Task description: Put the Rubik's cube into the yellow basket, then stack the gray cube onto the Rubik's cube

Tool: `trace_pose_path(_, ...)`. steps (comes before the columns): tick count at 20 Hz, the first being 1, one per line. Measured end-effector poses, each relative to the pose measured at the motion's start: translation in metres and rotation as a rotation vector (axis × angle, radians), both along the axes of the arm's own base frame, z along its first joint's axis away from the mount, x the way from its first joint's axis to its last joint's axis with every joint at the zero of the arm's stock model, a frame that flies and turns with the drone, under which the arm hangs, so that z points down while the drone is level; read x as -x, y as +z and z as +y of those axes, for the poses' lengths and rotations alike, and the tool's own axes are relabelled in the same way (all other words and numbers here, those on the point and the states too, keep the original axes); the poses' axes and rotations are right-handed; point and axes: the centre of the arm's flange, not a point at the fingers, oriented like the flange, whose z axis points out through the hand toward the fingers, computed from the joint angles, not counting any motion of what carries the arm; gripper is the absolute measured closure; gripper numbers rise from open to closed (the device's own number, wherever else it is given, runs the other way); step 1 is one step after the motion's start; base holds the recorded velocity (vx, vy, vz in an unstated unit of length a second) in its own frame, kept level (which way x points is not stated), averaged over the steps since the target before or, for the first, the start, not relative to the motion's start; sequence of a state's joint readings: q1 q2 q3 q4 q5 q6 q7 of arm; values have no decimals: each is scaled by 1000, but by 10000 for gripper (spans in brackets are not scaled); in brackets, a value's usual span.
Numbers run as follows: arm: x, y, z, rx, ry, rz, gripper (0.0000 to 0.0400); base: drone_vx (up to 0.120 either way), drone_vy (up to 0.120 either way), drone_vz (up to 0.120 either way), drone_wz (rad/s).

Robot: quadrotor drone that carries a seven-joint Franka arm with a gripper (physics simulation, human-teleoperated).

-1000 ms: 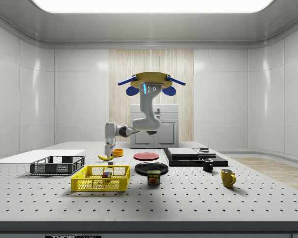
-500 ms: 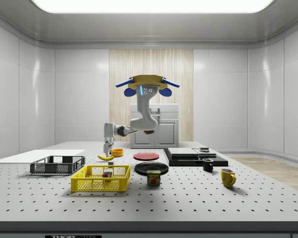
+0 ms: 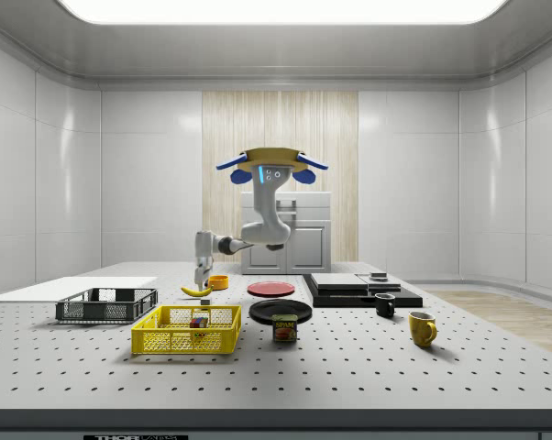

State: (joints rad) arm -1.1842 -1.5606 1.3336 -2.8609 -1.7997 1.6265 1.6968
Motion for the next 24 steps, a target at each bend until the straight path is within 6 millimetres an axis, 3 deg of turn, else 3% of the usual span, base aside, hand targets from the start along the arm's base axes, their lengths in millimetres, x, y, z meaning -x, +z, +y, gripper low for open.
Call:
trace_pose_path(7,0,0,0,0,0,0,0,0,-120,-114,0)
trace_pose_path(10,0,0,0,0,0,0,0,0,-107,0,0)
trace_pose_path(16,0,2,0,0,0,0,0,0,-27,0,0)
trace_pose_path(24,0,28,0,0,0,0,0,0,0,0,0)
